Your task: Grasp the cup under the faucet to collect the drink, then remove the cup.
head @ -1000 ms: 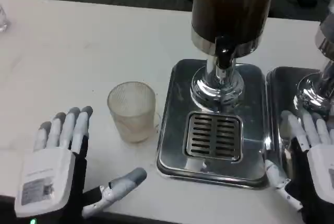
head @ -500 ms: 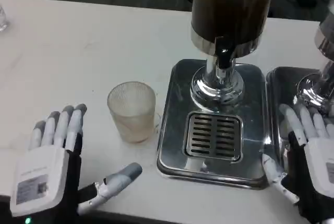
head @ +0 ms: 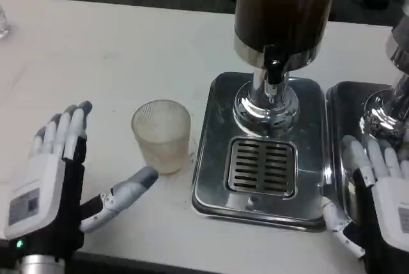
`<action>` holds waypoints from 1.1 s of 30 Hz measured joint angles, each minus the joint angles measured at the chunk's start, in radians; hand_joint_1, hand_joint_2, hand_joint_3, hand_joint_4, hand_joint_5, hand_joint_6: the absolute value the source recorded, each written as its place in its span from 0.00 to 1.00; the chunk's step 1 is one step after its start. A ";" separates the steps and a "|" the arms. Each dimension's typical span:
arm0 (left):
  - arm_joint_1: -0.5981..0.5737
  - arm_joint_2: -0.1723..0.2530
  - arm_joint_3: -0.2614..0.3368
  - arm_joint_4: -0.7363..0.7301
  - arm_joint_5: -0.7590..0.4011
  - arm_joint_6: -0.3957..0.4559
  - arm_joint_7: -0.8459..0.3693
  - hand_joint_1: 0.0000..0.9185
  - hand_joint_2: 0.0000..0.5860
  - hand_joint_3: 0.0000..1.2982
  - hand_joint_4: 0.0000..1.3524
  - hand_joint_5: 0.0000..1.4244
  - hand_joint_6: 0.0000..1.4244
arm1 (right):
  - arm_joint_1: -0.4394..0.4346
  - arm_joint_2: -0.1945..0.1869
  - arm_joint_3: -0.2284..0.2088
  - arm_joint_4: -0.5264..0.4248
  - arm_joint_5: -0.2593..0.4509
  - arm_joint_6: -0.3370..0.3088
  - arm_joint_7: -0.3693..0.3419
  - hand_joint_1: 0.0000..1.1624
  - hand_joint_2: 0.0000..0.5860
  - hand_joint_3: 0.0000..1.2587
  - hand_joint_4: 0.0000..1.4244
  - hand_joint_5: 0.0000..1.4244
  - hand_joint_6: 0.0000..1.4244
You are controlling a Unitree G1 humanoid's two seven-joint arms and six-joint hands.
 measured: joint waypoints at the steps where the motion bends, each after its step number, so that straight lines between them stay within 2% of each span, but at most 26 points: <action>1: -0.014 0.001 0.004 0.016 -0.010 -0.010 0.000 0.00 0.01 0.00 0.00 0.00 0.00 | 0.002 0.000 0.000 -0.005 0.000 0.003 0.004 0.18 0.85 0.04 0.00 0.00 0.00; 3: -0.043 0.003 0.012 0.043 -0.026 -0.022 0.000 0.00 0.00 0.00 0.00 0.00 0.00 | 0.003 0.000 0.000 -0.017 0.000 0.004 0.006 0.18 0.85 0.04 0.00 0.00 0.00; 9: -0.162 0.027 0.021 0.266 -0.128 -0.165 -0.013 0.00 0.00 0.00 0.00 0.00 0.00 | 0.001 0.011 0.001 -0.025 -0.002 0.020 0.014 0.19 0.85 0.04 0.00 0.00 0.00; 12: -0.243 0.053 0.020 0.441 -0.179 -0.261 -0.048 0.00 0.00 0.00 0.00 0.00 0.00 | -0.002 0.012 0.001 -0.028 -0.003 0.022 0.021 0.19 0.85 0.04 0.00 0.00 0.00; 18: -0.397 0.055 0.016 0.812 -0.262 -0.485 -0.060 0.00 0.00 0.00 0.00 0.00 0.00 | 0.001 0.011 -0.001 -0.035 0.000 0.023 0.045 0.20 0.85 0.04 0.00 0.00 0.00; 27: -0.507 0.054 -0.043 0.963 -0.195 -0.538 0.010 0.00 0.00 0.00 0.00 0.00 0.00 | 0.010 0.007 0.003 -0.075 -0.020 0.030 0.078 0.20 0.83 0.04 0.00 0.00 0.00; 33: -0.572 0.020 -0.093 1.055 -0.168 -0.550 0.034 0.11 0.00 0.00 0.00 0.00 0.00 | 0.015 0.001 0.005 -0.121 -0.036 0.033 0.107 0.20 0.83 0.04 0.00 0.00 0.00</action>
